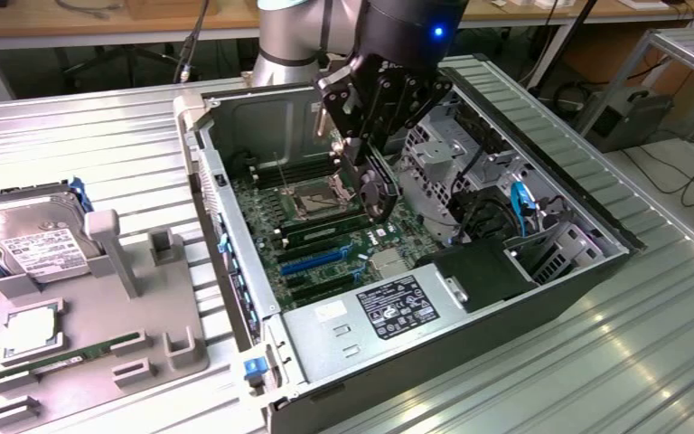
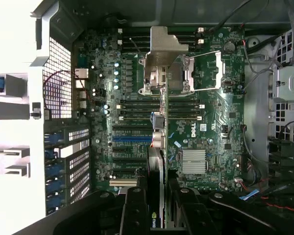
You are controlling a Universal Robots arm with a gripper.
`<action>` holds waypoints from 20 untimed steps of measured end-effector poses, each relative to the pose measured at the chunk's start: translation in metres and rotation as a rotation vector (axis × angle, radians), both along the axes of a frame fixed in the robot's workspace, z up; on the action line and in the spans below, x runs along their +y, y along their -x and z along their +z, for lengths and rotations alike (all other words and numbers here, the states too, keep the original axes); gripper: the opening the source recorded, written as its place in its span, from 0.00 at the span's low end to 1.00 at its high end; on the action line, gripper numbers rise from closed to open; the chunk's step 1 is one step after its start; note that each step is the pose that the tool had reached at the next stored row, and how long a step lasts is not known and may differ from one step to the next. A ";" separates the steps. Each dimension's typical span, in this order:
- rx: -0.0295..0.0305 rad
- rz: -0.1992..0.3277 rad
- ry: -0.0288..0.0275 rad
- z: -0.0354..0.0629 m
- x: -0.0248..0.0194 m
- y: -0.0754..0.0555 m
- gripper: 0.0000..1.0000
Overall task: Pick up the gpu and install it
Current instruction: 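Insert the gpu into the slot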
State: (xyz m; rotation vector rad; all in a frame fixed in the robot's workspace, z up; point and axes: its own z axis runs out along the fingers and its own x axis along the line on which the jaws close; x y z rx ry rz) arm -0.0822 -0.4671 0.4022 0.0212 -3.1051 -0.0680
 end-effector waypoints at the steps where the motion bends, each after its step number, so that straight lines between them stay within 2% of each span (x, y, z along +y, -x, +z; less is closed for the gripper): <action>1: 0.0001 0.026 -0.0001 -0.0001 0.0000 0.000 0.26; 5: 0.0000 0.104 -0.0008 -0.0006 0.0000 0.000 0.26; 6: 0.0001 0.154 -0.0013 -0.0010 0.0000 0.000 0.26; 16: 0.0001 0.342 -0.0019 -0.0027 0.0000 0.000 0.26; 20: -0.0001 0.425 -0.0037 -0.0036 0.0000 0.000 0.26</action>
